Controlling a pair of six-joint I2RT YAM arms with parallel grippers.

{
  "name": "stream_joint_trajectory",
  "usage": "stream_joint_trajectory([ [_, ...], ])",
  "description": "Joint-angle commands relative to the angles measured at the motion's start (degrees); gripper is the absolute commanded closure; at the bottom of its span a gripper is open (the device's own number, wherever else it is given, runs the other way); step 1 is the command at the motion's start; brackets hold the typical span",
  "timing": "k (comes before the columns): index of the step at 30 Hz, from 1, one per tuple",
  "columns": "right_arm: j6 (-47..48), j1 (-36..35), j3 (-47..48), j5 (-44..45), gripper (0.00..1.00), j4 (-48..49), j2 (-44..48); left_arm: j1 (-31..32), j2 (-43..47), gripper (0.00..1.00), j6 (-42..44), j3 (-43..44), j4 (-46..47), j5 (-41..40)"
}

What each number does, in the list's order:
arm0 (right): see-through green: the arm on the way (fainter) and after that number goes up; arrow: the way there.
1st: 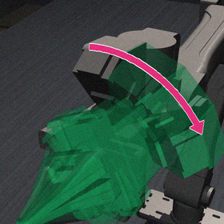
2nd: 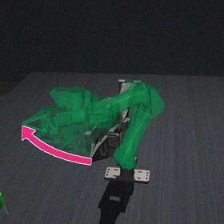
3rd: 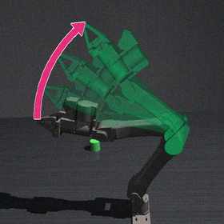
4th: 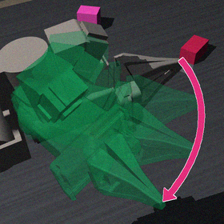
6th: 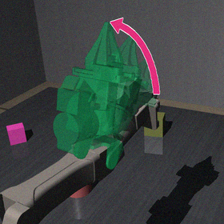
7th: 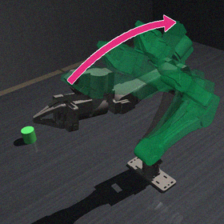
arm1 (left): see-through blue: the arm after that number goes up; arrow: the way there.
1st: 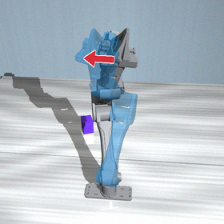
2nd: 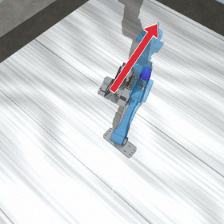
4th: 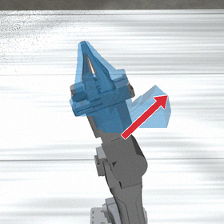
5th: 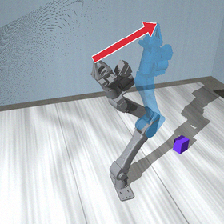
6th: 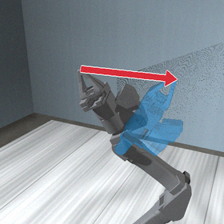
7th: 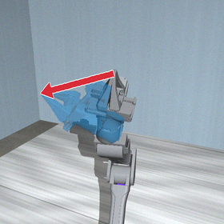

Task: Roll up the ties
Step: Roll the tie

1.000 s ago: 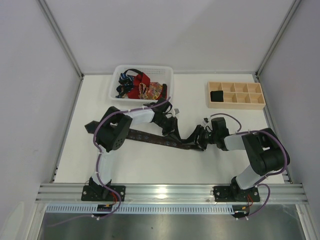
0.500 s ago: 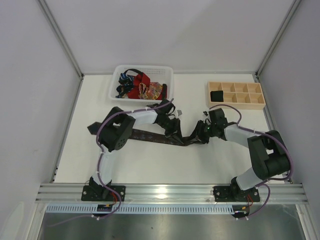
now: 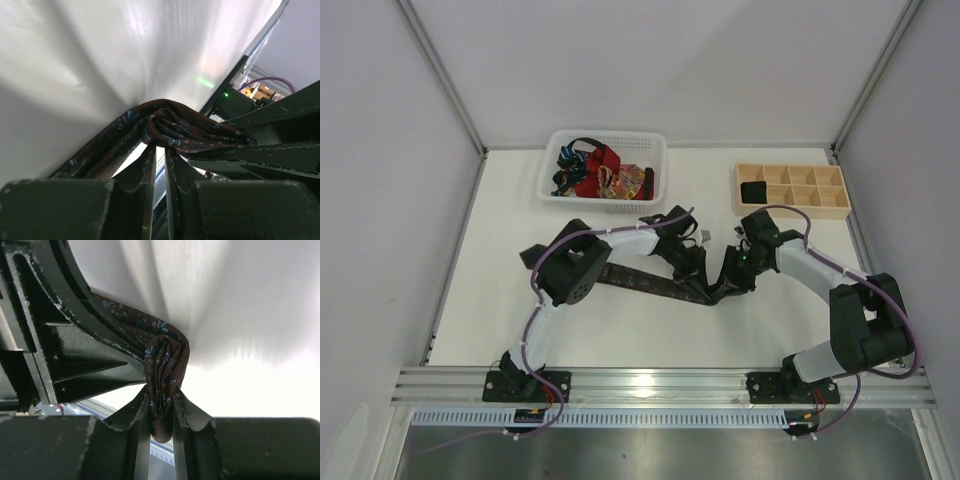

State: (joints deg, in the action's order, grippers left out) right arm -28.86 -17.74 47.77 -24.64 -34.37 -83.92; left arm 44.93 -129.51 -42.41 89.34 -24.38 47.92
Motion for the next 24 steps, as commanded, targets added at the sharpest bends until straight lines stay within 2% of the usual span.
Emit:
stream_joint_trajectory([
  [1, -1.1, -0.5, 2.5, 0.6, 0.79, -9.5, 2.7, 1.0, 0.2, 0.83, -3.1, 1.8, 5.1, 0.5],
  [7, -4.9, -1.2, 1.5, 3.2, 0.81, -13.0, 4.6, 1.6, 2.0, 0.82, -4.7, -1.5, 8.6, 0.8],
  [24, -11.7, -5.9, 3.5, 12.8, 0.83, -19.6, 4.9, 5.0, 1.8, 0.81, -6.1, -1.6, 12.1, 1.0],
])
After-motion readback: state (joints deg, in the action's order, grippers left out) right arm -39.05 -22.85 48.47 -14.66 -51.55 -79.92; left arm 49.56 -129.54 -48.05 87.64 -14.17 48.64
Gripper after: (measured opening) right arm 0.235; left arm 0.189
